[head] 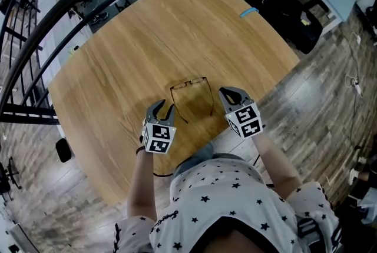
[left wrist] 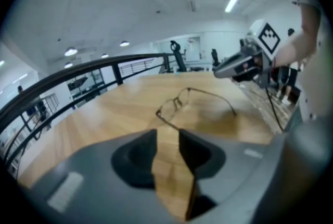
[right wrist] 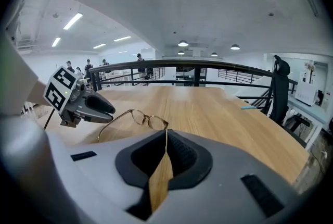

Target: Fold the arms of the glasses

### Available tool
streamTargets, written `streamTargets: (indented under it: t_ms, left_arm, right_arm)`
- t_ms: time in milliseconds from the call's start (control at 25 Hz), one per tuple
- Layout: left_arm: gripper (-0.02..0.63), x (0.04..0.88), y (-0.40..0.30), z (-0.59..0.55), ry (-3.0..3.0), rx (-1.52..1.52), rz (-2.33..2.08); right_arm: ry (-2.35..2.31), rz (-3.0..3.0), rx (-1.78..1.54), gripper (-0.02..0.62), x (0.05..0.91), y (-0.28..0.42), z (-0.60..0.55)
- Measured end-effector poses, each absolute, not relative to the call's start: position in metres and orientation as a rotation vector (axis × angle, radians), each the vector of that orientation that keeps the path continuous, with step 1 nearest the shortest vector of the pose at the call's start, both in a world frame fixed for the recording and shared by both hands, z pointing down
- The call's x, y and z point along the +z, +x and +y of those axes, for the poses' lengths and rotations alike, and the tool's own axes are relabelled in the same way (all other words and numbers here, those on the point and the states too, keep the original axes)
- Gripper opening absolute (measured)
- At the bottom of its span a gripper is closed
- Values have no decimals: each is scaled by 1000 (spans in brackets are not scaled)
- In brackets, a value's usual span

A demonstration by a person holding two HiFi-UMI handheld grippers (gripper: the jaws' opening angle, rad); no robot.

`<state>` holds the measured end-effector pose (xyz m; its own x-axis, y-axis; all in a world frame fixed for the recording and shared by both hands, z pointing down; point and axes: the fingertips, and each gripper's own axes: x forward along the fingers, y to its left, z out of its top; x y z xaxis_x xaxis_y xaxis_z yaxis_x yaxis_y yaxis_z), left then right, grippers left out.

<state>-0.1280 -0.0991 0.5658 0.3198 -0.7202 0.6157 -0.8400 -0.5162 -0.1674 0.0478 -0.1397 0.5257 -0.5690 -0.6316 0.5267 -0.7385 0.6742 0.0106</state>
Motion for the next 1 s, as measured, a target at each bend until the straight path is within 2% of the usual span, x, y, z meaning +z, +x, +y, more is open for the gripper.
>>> streamTargets:
  t_ms: [480, 560, 760, 1000]
  left_arm:
    - [203, 594, -123, -108, 2582, 1436, -1315]
    - [209, 592, -121, -113, 2619, 1483, -1315]
    - [209, 592, -116, -120, 2690, 1560, -1294]
    - [209, 590, -112, -119, 2704, 1574, -1294]
  right_arm:
    - [835, -2319, 167, 26, 563, 49, -149]
    - [778, -2296, 110, 111, 568, 49, -148]
    - [652, -2237, -63, 137, 581, 46, -145]
    - [633, -2233, -77, 133, 585, 41, -141]
